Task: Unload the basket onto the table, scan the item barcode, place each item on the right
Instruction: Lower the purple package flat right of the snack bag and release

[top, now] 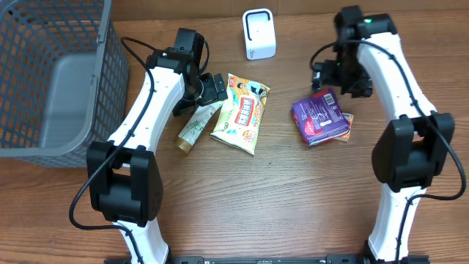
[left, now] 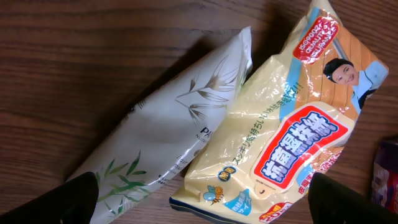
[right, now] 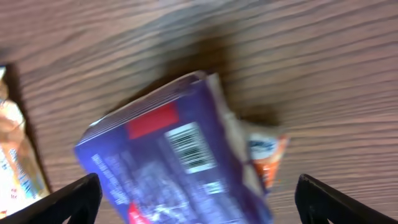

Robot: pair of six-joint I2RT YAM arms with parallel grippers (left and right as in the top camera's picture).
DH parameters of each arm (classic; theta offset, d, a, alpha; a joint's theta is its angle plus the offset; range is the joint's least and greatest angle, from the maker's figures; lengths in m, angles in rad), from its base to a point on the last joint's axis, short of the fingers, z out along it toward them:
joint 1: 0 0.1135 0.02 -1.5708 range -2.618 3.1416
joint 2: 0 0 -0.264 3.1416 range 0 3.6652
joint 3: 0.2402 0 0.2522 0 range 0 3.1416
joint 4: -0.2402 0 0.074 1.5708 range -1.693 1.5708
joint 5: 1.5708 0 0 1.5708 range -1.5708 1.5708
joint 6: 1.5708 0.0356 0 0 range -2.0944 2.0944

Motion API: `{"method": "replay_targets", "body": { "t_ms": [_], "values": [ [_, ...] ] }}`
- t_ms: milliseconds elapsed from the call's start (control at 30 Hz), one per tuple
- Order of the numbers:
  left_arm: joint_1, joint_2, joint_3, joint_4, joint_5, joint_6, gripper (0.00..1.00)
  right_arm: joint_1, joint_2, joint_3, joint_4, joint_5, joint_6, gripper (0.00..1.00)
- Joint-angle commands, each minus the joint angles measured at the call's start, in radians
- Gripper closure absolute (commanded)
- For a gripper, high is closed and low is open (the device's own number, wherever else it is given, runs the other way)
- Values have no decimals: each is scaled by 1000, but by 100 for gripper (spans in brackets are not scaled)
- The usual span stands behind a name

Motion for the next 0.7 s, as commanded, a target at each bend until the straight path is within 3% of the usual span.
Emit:
{"method": "replay_targets", "body": {
  "t_ms": [0, 200, 467, 667],
  "values": [
    [0, -3, 19, 2, -18, 19, 0, -76, -29, 18, 5, -17, -33, 0],
    [0, -3, 19, 2, -18, 19, 0, -150, -27, -74, -17, -346, -189, 1],
    [0, -3, 19, 2, -18, 19, 0, -94, -27, -270, 102, -516, -183, 7],
    [0, -3, 19, 2, -18, 19, 0, -43, -40, -251, 142, -566, -76, 4]
  ]
}}
